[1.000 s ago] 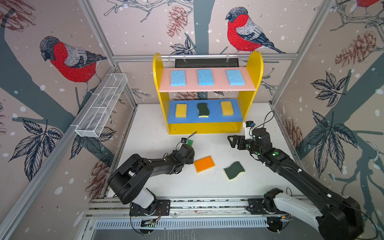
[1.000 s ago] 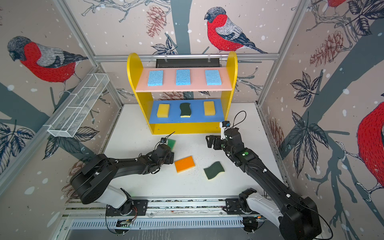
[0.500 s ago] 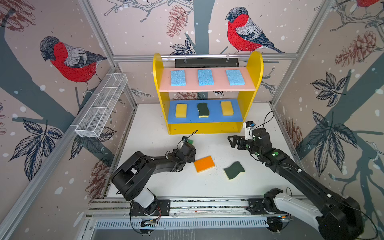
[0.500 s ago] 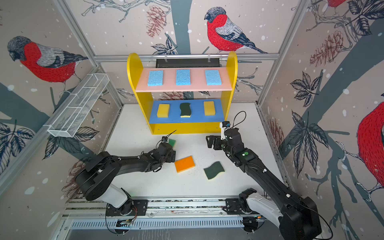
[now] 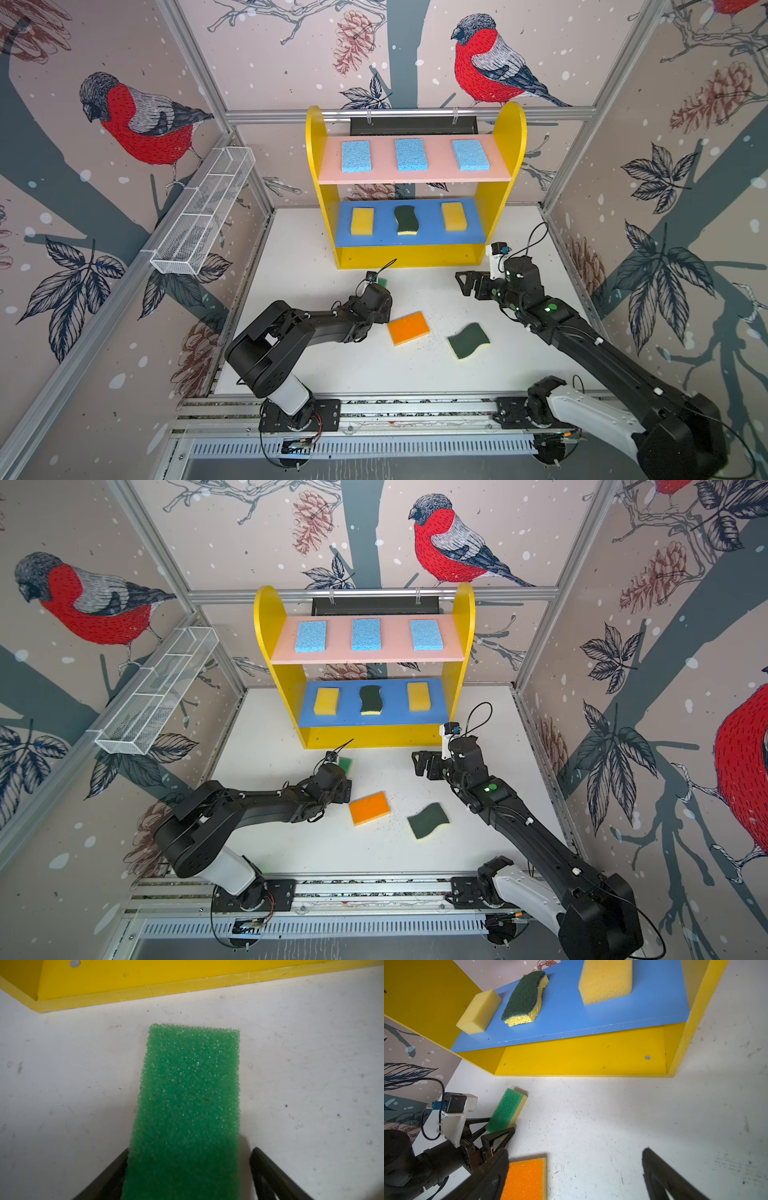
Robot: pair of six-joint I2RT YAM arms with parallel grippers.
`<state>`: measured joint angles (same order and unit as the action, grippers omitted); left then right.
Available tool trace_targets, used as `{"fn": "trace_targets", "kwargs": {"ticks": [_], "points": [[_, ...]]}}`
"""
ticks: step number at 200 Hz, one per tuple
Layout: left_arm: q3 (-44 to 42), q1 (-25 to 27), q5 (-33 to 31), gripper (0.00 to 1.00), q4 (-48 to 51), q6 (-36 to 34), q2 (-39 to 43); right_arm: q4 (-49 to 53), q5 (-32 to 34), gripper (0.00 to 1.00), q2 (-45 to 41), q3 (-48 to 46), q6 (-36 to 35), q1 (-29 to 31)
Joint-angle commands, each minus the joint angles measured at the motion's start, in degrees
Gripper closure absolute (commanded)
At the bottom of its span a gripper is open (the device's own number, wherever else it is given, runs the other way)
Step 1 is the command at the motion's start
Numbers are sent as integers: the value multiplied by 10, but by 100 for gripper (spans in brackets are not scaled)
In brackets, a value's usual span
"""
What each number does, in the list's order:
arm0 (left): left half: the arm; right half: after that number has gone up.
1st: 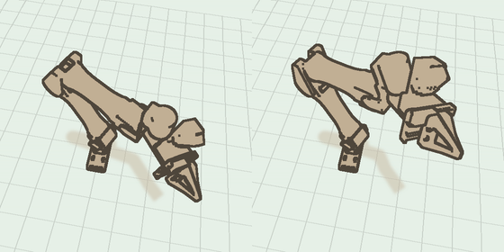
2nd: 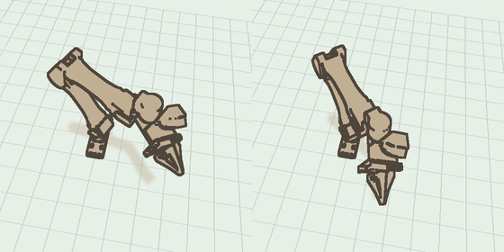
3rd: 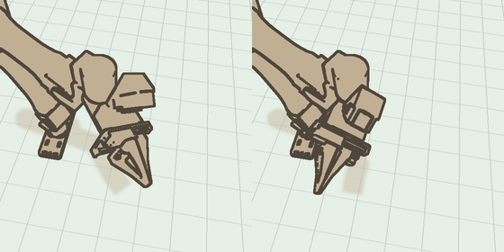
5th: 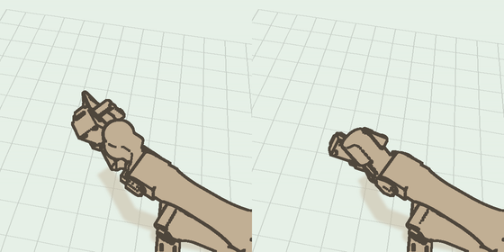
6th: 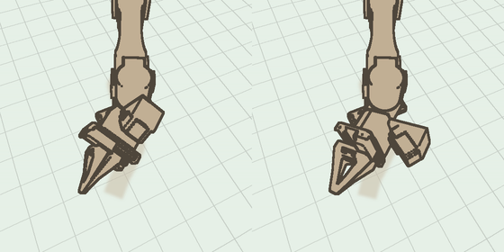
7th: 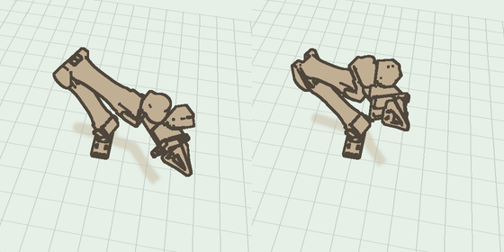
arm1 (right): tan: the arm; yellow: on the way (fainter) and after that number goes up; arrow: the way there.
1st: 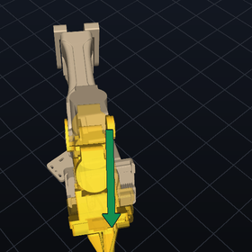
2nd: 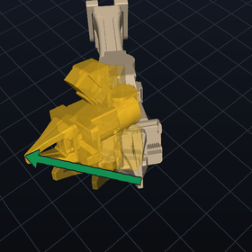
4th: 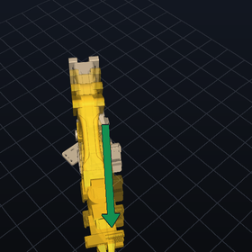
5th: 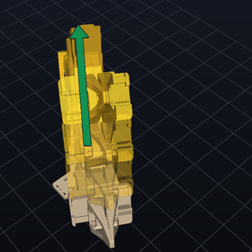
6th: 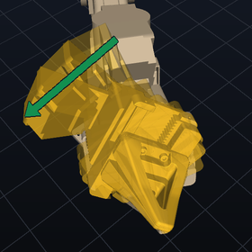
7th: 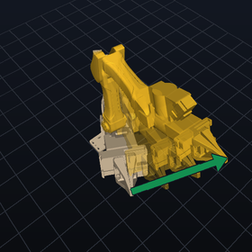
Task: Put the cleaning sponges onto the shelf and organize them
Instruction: 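Lower the left gripper and close it on the green sponge, then carry the green sponge toward the yellow shelf base under the blue shelf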
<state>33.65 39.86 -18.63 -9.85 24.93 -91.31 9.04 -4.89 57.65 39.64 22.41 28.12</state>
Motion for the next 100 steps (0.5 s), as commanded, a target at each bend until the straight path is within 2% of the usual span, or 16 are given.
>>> {"fn": "trace_targets", "kwargs": {"ticks": [1, 68, 100], "points": [[-11, -1, 47, 14, 64, 8, -3, -15, 0, 0, -3, 2, 1, 0], [-27, -1, 54, 26, 56, 17, 17, -15, 0, 0, 1, 7, 1, 0], [-38, -1, 28, 30, 57, 43, 33, -17, -2, 0, 4, 5, 2, 1]]}}
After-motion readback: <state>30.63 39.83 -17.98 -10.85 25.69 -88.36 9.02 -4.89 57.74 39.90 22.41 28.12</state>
